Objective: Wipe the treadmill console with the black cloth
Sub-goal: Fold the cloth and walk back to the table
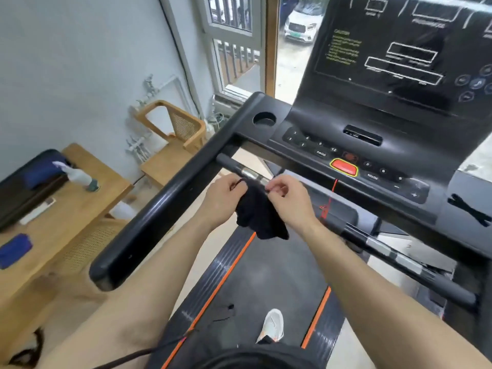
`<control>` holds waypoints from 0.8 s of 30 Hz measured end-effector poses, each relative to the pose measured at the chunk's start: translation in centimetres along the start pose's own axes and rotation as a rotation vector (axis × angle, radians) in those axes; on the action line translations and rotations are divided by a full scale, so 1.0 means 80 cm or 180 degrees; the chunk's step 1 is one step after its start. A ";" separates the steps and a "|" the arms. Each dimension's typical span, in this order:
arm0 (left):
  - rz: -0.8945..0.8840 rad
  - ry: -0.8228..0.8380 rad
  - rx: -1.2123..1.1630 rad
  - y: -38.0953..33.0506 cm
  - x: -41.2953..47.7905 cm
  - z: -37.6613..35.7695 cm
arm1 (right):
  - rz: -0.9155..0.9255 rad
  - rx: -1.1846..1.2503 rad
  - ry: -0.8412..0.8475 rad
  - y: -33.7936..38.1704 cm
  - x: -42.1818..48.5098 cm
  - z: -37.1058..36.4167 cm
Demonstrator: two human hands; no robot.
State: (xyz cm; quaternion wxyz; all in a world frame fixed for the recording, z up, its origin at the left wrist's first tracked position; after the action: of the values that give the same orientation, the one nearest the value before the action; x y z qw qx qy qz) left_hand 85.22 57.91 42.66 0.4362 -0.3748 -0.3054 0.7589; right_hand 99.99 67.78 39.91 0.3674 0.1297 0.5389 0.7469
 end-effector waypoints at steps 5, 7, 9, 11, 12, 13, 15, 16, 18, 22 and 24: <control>0.0532 -0.0061 -0.0679 0.078 -0.088 0.056 | 0.0330 0.0135 0.1582 0.059 -0.032 -0.151; 0.0728 -0.0016 -0.0925 0.110 -0.137 0.080 | 0.0401 -0.0102 0.1784 0.076 -0.042 -0.210; 0.0901 -0.0010 -0.1169 0.144 -0.191 0.104 | 0.0501 -0.0210 0.1998 0.098 -0.053 -0.268; 0.0981 -0.0102 -0.1362 0.180 -0.251 0.132 | 0.0597 -0.0249 0.2406 0.120 -0.068 -0.327; 0.1007 -0.0113 -0.1460 0.198 -0.282 0.144 | 0.0634 -0.0296 0.2631 0.132 -0.079 -0.355; 0.1040 -0.0086 -0.1549 0.218 -0.313 0.154 | 0.0669 -0.0351 0.2834 0.143 -0.090 -0.382; 0.1114 -0.0016 -0.1501 0.261 -0.375 0.171 | 0.0694 -0.0390 0.3176 0.163 -0.111 -0.436; 0.1194 -0.0059 -0.1420 0.284 -0.408 0.178 | 0.0658 -0.0357 0.3306 0.172 -0.122 -0.463; 0.1360 -0.0338 -0.1450 0.332 -0.474 0.187 | 0.0564 -0.0447 0.3501 0.188 -0.145 -0.521; 0.1404 -0.1150 -0.1671 0.399 -0.603 0.190 | 0.0814 -0.0776 0.4020 0.222 -0.214 -0.640; 0.1482 -0.1524 -0.1664 0.429 -0.664 0.186 | 0.0953 -0.0913 0.4271 0.238 -0.250 -0.690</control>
State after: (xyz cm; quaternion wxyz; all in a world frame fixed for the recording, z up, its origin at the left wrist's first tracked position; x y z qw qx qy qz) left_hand 75.88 -6.31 39.52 0.0601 -0.3451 -0.4875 0.7998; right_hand 73.56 12.02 39.81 -0.1379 -0.3362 0.5217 0.7719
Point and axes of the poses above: each hand's wrist, its own x-axis towards the middle knuckle, its own z-axis out of the back of the hand, y = z × x, the point moved 7 cm from there along x, towards the middle knuckle, and after that the axes turned 15 degrees about y, right-handed, at the moved point
